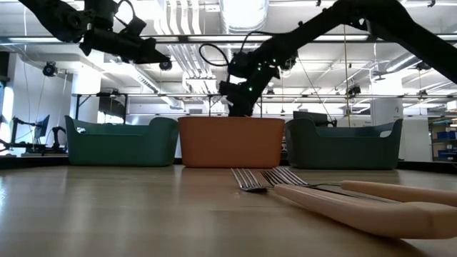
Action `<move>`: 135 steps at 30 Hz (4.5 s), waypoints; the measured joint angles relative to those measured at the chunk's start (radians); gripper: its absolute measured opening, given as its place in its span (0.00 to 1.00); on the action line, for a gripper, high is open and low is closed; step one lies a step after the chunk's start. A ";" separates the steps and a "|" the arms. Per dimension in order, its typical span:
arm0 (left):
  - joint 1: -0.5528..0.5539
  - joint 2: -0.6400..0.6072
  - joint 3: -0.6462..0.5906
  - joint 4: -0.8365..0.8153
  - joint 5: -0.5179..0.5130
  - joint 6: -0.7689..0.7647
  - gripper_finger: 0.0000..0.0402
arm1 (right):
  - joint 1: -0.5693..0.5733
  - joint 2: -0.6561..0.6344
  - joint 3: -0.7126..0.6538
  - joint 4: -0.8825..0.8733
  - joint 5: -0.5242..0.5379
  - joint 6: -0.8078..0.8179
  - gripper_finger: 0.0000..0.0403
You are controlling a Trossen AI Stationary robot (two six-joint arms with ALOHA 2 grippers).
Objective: Sort silverware by color (type)
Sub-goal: Put the white fork into the blue bin
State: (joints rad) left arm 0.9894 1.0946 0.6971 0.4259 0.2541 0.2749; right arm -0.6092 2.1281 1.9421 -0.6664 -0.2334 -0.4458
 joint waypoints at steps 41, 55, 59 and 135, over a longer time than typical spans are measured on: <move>-0.291 0.000 -0.001 -0.056 0.116 -0.052 0.19 | 0.191 -0.128 0.260 -0.708 -0.012 0.404 0.07; -0.445 -0.005 -0.019 -0.101 0.115 -0.083 0.19 | 0.415 -0.232 0.037 -0.692 -0.011 0.591 0.07; -0.484 -0.017 -0.019 -0.094 0.114 -0.101 0.19 | 0.445 -0.275 -0.090 -0.680 -0.010 0.674 0.07; -0.549 -0.019 -0.019 -0.124 0.112 -0.196 0.19 | 1.122 -0.960 -1.456 -0.004 0.013 2.382 0.51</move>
State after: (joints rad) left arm 0.4400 1.0756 0.6777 0.3020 0.3660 0.0792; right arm 0.5133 1.1679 0.4856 -0.6708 -0.2205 1.9362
